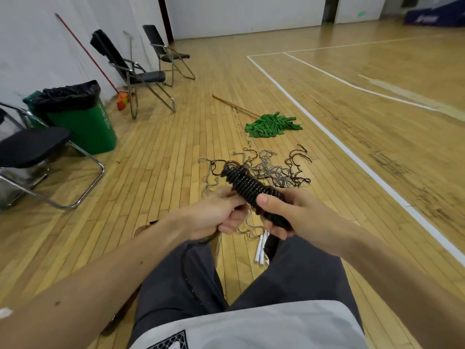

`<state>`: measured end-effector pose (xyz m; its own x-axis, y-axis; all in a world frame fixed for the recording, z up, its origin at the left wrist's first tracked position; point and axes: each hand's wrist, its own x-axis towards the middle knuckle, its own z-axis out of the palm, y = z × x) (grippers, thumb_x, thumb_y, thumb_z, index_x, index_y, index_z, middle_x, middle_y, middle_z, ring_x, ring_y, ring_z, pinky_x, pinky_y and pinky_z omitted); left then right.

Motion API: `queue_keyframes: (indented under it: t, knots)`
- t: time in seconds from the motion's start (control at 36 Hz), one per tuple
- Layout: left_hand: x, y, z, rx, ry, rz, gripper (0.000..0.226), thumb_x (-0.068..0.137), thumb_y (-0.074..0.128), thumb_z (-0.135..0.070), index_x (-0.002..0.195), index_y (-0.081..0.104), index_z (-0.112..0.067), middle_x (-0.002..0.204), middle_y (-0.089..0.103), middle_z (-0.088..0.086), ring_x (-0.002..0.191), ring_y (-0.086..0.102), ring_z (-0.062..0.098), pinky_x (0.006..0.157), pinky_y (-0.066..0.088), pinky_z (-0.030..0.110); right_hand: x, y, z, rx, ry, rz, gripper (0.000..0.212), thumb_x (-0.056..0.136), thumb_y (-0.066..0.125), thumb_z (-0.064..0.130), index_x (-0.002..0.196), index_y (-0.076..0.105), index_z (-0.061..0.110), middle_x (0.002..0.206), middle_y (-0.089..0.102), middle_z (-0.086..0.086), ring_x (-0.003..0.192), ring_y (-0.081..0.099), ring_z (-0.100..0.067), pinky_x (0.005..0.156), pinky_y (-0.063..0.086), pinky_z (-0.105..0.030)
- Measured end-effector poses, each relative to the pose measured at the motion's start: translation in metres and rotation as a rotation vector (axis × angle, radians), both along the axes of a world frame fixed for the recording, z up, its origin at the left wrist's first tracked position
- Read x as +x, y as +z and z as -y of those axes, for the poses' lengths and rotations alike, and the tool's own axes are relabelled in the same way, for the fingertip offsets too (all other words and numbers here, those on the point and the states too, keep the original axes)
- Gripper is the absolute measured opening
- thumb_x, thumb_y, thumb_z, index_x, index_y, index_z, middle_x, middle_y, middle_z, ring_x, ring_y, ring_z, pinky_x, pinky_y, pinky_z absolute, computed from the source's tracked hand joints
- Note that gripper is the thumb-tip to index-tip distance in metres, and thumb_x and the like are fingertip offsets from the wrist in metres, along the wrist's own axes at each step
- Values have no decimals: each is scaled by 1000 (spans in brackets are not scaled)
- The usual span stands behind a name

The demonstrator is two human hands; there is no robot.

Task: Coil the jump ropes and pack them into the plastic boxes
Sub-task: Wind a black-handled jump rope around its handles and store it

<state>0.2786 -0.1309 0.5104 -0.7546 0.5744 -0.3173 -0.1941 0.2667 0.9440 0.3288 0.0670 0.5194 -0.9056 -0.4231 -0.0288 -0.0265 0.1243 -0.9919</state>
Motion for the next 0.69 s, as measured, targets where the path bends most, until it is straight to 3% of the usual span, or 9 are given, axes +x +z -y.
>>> queue_keyframes:
  t: [0.06,0.11,0.19,0.28,0.36,0.42,0.47,0.61,0.69]
  knots:
    - [5,-3,-3,34,71,55,21,108,38,-25,105,51,-8,59,28,-4,48,23,8,43,18,21,-6,-6,-1,-4,-62,31,26,101,57,32,98,59,6,72,59,-6,53,47,-12,49,40,-17]
    - [9,-5,-4,25,61,77,26,108,37,-31,119,58,-19,62,29,-5,51,21,8,43,19,20,-14,-12,-4,2,-135,51,31,101,57,34,100,63,4,72,58,-6,53,48,-10,49,40,-17]
    - [14,-7,-6,-81,30,20,32,109,35,-34,126,58,-20,63,30,-7,52,22,8,43,23,19,-21,-22,-10,60,-189,57,33,101,58,36,96,65,4,72,58,-7,53,48,-10,50,41,-19]
    - [23,-7,-13,-272,49,-126,33,109,34,-34,125,59,-20,59,37,-12,50,32,6,47,30,21,-25,-31,-6,119,-209,35,32,100,59,36,89,63,7,70,59,-6,53,48,-12,52,41,-22]
    - [34,-2,-18,-467,3,-344,35,108,36,-33,114,59,-7,79,60,2,71,56,18,68,45,34,-27,-34,-5,143,-217,18,34,99,59,39,90,64,6,67,59,-3,52,48,-11,52,41,-22]
    - [40,3,-18,-528,-38,-430,33,108,38,-30,98,57,-5,75,52,1,65,48,16,63,38,32,-27,-32,-4,154,-184,6,33,100,58,38,87,63,9,66,59,-3,52,46,-11,51,40,-20]
    - [42,7,-17,-591,-77,-468,32,107,40,-28,99,57,-2,71,47,-1,62,42,15,57,33,30,-26,-33,-2,174,-176,-18,33,100,57,39,86,62,9,67,60,-4,52,46,-11,51,40,-20]
    - [39,11,-13,-735,-120,-556,23,105,47,-29,100,56,-9,77,54,0,67,50,17,62,41,35,-25,-36,7,213,-249,-96,39,100,57,44,82,61,10,61,58,1,51,48,-12,52,41,-21]
    - [40,9,-14,-865,-150,-668,21,106,44,-30,101,52,-11,83,55,3,73,53,19,64,46,37,-28,-39,11,197,-283,-64,41,99,58,46,90,64,6,62,60,0,54,50,-14,56,42,-28]
